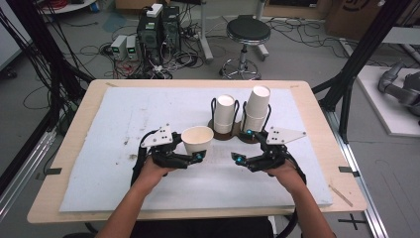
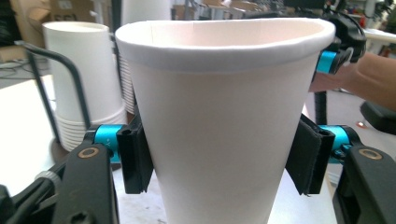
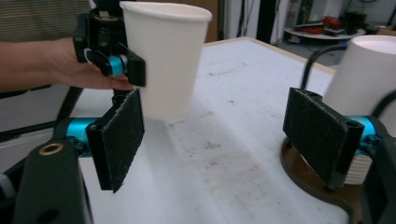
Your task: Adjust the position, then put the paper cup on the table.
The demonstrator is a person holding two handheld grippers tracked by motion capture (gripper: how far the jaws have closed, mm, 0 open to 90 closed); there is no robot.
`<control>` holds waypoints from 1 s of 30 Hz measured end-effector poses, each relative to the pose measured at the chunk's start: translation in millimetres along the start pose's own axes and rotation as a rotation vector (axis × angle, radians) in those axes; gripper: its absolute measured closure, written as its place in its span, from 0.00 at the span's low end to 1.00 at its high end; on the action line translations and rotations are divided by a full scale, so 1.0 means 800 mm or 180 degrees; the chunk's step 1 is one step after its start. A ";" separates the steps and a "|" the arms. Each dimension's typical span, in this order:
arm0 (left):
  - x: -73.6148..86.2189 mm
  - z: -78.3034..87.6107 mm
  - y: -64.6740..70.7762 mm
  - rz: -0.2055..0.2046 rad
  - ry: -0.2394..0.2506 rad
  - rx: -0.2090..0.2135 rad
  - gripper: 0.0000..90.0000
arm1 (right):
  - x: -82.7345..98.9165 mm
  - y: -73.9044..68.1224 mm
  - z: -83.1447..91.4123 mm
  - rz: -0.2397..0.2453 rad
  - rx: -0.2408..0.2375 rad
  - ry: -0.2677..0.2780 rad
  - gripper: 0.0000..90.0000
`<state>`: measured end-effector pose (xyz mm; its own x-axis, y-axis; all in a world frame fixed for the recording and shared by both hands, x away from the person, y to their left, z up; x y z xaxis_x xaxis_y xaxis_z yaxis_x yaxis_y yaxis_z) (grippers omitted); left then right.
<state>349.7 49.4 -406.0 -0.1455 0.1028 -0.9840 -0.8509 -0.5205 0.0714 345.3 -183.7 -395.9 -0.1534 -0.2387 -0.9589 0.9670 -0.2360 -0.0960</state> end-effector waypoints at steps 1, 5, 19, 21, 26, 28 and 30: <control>-0.001 0.001 -0.001 0.0002 0.0021 -0.0022 0.39 | 0.001 0.001 0.003 -0.0003 0.0031 -0.0004 0.24; -0.005 0.010 -0.007 -0.0012 0.0086 -0.0181 0.39 | 0.008 0.005 0.019 -0.0001 0.0157 -0.0008 0.24; -0.011 0.041 -0.044 0.0006 0.0220 -0.0737 0.39 | 0.024 0.028 0.067 -0.0133 0.0636 0.0041 0.24; -0.011 0.045 -0.046 0.0012 0.0233 -0.0801 0.39 | 0.025 0.028 0.069 -0.0164 0.0638 0.0049 0.24; -0.010 0.049 -0.055 0.0035 0.0243 -0.0913 0.39 | 0.026 0.029 0.072 -0.0149 0.0674 0.0051 0.24; -0.012 0.052 -0.060 0.0013 0.0259 -0.0940 0.39 | 0.027 0.030 0.073 -0.0157 0.0690 0.0055 0.24; -0.014 0.054 -0.065 0.0027 0.0293 -0.0973 0.39 | 0.028 0.031 0.073 -0.0179 0.0709 0.0047 0.24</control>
<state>374.0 112.0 -391.3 -0.0936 0.0274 -0.9952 -0.6568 -0.7530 0.0410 353.9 -249.8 -403.9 -0.2014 -0.2057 -0.9577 0.8879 -0.4512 -0.0898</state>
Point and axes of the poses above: each handheld gripper's, and its own axes: z roughly backward along the jaws, x roughly out of its underside, y roughly to its right, the point moved 6 cm from there along -z, roughly forward along the jaws, and after that the axes turned 10 degrees about -x, right-handed, at the moved point
